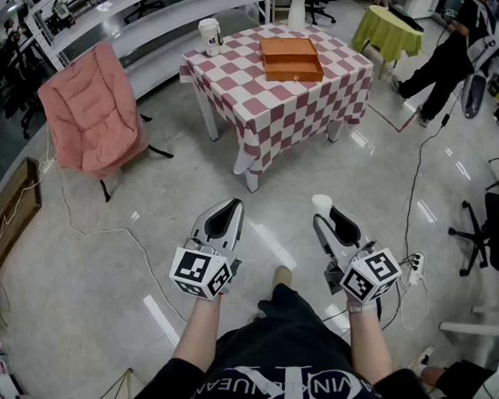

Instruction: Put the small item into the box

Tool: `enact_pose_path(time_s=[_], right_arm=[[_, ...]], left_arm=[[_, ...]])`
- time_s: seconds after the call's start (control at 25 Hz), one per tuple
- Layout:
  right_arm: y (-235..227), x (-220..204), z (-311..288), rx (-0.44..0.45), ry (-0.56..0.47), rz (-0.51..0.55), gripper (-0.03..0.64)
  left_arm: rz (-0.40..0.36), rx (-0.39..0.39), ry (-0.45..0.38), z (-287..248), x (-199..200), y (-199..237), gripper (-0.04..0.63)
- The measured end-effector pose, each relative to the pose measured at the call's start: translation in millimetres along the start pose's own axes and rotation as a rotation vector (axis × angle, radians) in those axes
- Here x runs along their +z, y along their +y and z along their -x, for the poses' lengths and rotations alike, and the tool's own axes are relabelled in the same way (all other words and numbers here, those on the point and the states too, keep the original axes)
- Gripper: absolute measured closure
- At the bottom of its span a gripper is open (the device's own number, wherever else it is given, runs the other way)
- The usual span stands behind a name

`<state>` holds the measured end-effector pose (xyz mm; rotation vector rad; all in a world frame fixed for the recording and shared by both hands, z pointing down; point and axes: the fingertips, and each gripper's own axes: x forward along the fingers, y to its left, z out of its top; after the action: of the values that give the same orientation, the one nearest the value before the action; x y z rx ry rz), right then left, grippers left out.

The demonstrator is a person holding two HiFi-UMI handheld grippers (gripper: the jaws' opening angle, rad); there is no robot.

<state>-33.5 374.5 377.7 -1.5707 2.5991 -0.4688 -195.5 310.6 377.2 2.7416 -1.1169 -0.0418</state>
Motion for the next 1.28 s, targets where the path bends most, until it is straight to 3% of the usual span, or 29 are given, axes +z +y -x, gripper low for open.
enact_pose_path(time_s=[0.48,1.0,1.28], right_arm=[[-76.8,24.9,-49.9,0.003,-0.001,0.003,0.476],[-141.9,39.4,-88.6,0.053,0.000,-0.030,0.476],[-169.0,44.3,-88.5,0.034,-0.010,-0.073,0.476]], left_arm=[[-0.004,0.000,0.008,-88.0,4.8,21.7,0.577],[-0.014,0.056,0.034,-149.1,2.4,38.6,0.577],[-0.033,0.048,0.056,-172.7,5.7,36.7,0.577]])
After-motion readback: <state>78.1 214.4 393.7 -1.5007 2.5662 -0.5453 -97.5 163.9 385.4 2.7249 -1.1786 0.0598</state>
